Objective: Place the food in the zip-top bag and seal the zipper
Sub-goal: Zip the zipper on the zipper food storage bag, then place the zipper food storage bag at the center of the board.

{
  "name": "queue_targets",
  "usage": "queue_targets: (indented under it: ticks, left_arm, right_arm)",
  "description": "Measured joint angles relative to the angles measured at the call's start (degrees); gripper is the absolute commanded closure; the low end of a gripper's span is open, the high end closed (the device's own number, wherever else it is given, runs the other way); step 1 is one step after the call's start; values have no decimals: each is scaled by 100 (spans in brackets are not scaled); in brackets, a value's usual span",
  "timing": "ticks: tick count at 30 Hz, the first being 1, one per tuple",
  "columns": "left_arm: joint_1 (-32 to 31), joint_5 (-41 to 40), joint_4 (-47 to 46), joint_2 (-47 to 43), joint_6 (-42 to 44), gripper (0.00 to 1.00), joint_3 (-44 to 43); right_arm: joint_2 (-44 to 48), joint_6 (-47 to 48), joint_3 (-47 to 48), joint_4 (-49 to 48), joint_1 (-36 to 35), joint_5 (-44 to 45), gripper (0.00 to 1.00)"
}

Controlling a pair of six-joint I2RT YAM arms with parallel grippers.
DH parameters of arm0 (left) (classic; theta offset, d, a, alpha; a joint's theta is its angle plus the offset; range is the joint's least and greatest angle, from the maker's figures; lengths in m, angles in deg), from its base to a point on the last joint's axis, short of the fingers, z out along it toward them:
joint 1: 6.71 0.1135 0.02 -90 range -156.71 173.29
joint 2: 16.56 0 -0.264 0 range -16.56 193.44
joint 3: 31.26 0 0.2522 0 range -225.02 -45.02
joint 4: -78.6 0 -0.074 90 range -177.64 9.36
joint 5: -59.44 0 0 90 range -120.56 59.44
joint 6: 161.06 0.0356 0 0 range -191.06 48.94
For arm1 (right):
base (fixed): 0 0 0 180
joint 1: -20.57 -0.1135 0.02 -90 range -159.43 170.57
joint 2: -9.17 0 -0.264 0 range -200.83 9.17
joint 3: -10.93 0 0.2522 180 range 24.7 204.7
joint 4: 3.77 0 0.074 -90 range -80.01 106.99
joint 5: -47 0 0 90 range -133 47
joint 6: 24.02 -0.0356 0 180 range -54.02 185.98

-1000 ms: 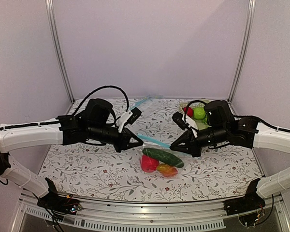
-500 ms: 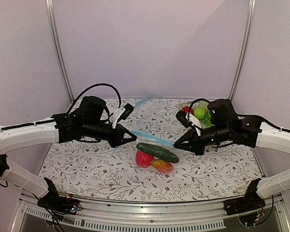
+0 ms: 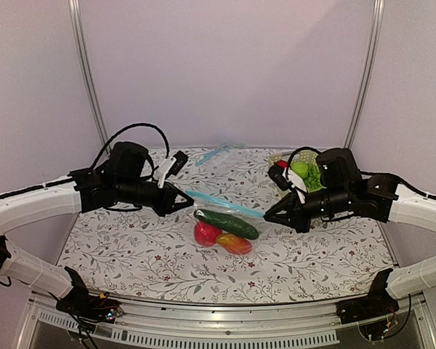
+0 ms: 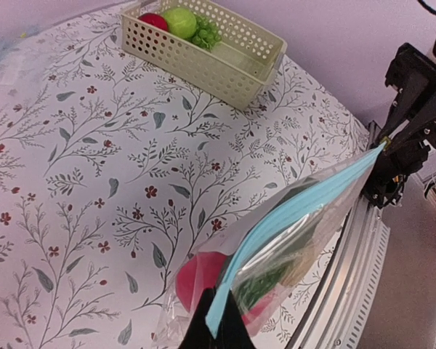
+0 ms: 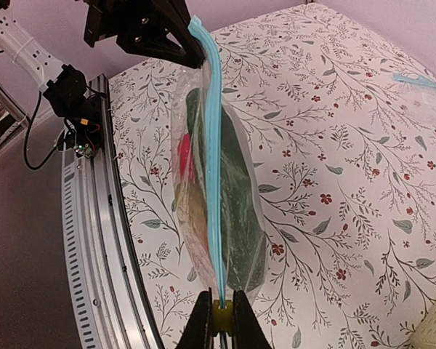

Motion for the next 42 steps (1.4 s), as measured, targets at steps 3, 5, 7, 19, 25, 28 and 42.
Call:
queue_targets:
  ticks: [3,5,7,19,25,28,42]
  left_arm:
    - [33,0,4,-31,-4,100,0]
    - [46,0,9,-35,-13,100,0]
    - [66,7,9,-52,-17,100,2]
    - [315,299,-142,87,-118,100,168]
    - [181,448,-258,704,-127,95,-20]
    - [175,363,-306,815,-175,73,-31]
    - [468,-632,-625,719,-774,0,79]
  right_arm:
    - [7,0,0,-4,0,24,95]
    - [9,0,0,-9,0,39,95]
    - [11,-2,0,-17,-2,57,94]
    - [133,-284,9,140,46,302,55]
    - [186,-629,107,162,52,601,39]
    - [273,-754,109,164,52,901,36]
    - [275,-1403,111,166,223,2636,23]
